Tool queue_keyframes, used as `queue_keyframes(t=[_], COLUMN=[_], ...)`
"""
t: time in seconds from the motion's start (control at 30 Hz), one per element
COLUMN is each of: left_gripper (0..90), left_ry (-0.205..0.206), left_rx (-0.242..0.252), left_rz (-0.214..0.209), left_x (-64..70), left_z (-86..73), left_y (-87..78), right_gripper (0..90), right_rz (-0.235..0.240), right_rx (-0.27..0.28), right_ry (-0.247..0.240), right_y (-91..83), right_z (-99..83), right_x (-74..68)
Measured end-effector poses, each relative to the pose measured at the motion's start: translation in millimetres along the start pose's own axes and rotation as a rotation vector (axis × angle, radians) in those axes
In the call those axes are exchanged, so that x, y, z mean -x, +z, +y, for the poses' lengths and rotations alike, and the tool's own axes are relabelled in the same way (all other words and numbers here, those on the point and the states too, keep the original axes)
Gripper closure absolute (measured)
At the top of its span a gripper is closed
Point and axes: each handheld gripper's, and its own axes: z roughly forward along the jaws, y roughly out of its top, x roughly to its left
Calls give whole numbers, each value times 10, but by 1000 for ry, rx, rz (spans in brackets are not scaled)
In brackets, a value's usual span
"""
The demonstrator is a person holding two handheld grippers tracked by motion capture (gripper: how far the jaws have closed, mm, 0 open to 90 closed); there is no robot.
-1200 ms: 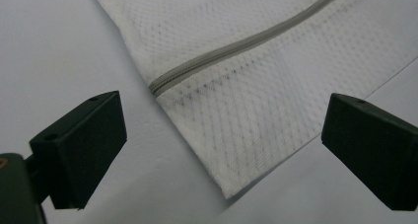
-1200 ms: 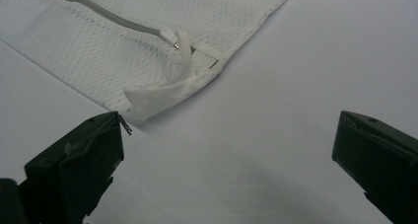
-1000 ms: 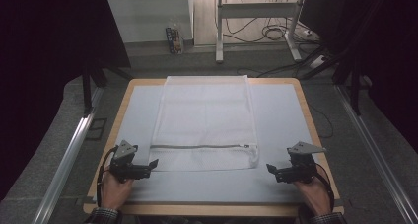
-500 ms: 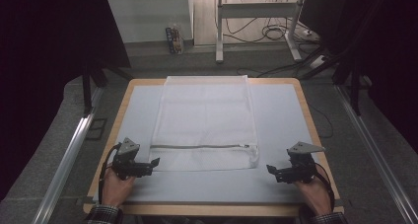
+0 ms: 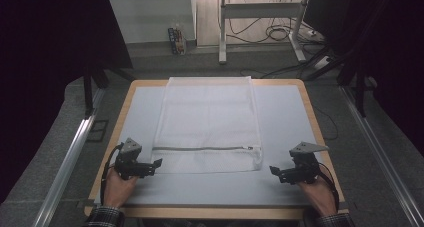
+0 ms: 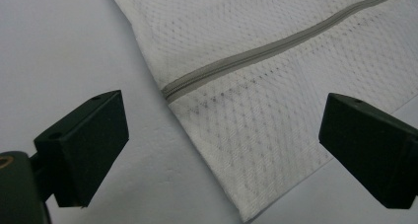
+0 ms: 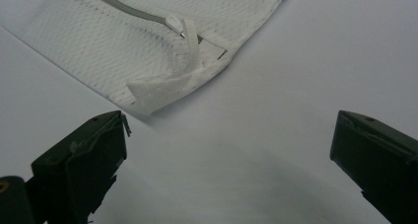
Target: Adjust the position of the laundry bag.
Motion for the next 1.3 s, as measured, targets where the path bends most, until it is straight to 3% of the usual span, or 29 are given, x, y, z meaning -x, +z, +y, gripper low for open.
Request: queue_keyframes(t=[0.23, 0.4, 0.5, 0.8, 1.0, 1.1, 1.23, 1.3], left_gripper=[48, 51, 49, 45, 62, 86, 115, 136], left_ry=[10, 25, 28, 32, 29, 20, 23, 25], left_rx=[10, -5, -9, -9, -22, -19, -15, -14], left_rz=[-9, -18, -13, -53, -36, -30, -17, -10], left_x=[-5, 11, 15, -14, -43, -82, -110, -128], left_z=[50, 76, 88, 143, 153, 162, 180, 198], left_y=[39, 92, 111, 140, 185, 193, 204, 222], right_gripper=[0, 0, 0, 0, 0, 26, 124, 187], right_rz=[-19, -25, -34, -31, -31, -34, -34, -36], right_rx=[18, 36, 31, -8, -14, -16, -25, -42], right_ry=[-23, -7, -11, -22, -20, -11, -12, -38], right_y=[36, 55, 71, 123, 145, 167, 200, 223], right_z=[34, 64, 78, 137, 187, 210, 251, 274], right_x=[-15, 8, 17, -2, -27, -19, -1, 6])
